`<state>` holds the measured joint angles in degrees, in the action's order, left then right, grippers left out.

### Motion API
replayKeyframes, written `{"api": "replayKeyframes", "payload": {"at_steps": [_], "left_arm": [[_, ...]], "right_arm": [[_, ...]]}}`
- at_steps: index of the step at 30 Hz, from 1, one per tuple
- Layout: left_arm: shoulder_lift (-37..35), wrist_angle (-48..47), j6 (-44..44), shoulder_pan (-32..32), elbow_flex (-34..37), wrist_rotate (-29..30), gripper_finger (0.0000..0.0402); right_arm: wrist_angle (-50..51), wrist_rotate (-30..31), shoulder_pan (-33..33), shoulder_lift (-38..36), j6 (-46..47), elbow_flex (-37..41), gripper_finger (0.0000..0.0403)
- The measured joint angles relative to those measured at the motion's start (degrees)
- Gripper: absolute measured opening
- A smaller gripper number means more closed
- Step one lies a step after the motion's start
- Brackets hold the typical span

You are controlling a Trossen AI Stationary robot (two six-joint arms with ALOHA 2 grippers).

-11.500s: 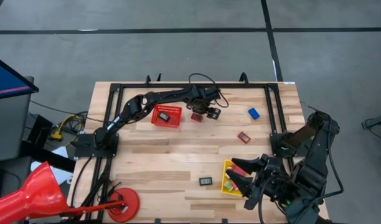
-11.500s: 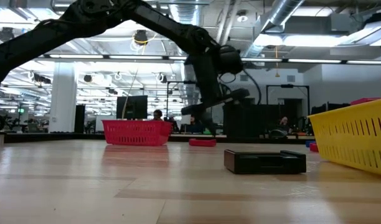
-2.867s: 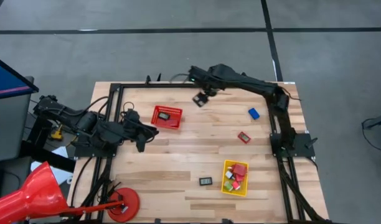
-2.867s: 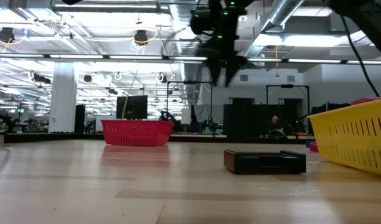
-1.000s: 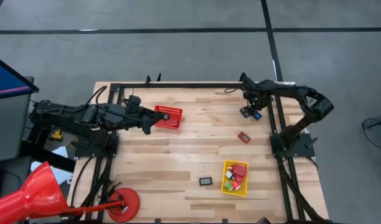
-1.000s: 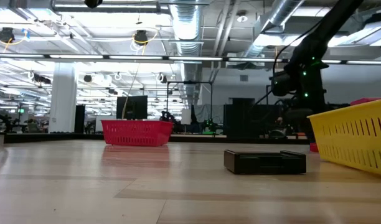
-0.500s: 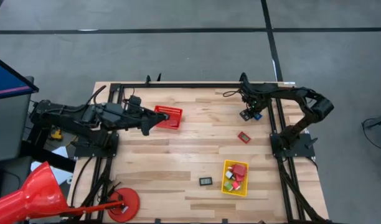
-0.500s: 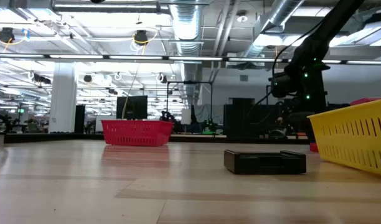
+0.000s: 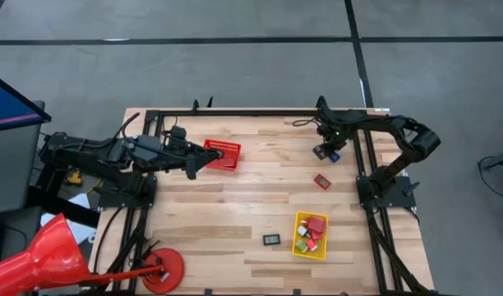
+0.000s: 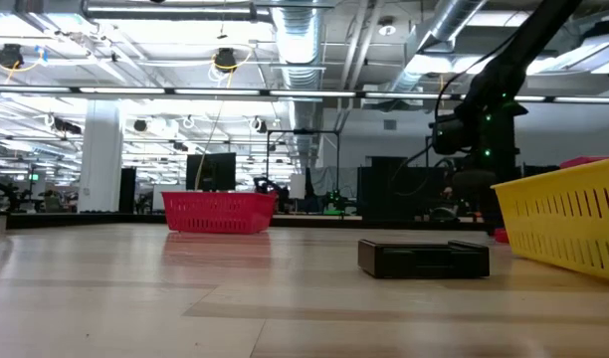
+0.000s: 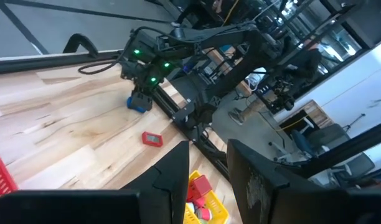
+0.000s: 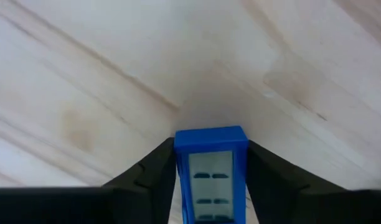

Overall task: Pick & Place Office items
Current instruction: Put the blue digital clock into the red basket

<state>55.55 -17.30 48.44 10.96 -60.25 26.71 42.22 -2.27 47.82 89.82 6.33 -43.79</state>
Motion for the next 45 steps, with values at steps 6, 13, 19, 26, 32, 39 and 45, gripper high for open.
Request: {"api": "replayKeyframes", "payload": {"at_steps": [6, 13, 19, 26, 32, 39, 45], "left_arm": [[0.00, 0.28, -0.20, 0.00, 0.00, -0.29, 0.0104], [0.00, 0.19, -1.55, -0.17, 0.00, -0.27, 0.0104], [0.00, -4.77, -1.28, -0.17, 0.00, 0.01, 0.0104], [-0.01, -7.42, 0.19, -0.10, 0.04, 0.16, 0.0104], [0.00, -7.30, 0.23, 0.11, 0.04, -0.26, 0.0104], [0.00, -7.15, 0.13, 0.61, 0.04, -0.29, 0.0104], [0.00, -7.25, -0.06, 0.63, 0.04, -0.34, 0.0104]], "right_arm": [[-2.02, -7.17, -5.24, -0.13, 3.50, -0.45, 0.0158], [-9.46, -15.73, -16.81, -0.61, 13.78, -9.86, 0.0160], [-19.67, -16.45, -26.82, -0.12, 22.14, -20.49, 0.0154], [-21.92, -17.77, -29.89, 11.68, 25.86, -32.89, 0.0160], [-20.76, -19.05, -30.31, 24.39, 24.36, -49.49, 0.0160], [-15.89, -21.03, -28.79, 36.50, 23.51, -62.06, 0.0161], [-14.87, -21.22, -27.89, 40.90, 23.81, -67.47, 0.0161]]}}
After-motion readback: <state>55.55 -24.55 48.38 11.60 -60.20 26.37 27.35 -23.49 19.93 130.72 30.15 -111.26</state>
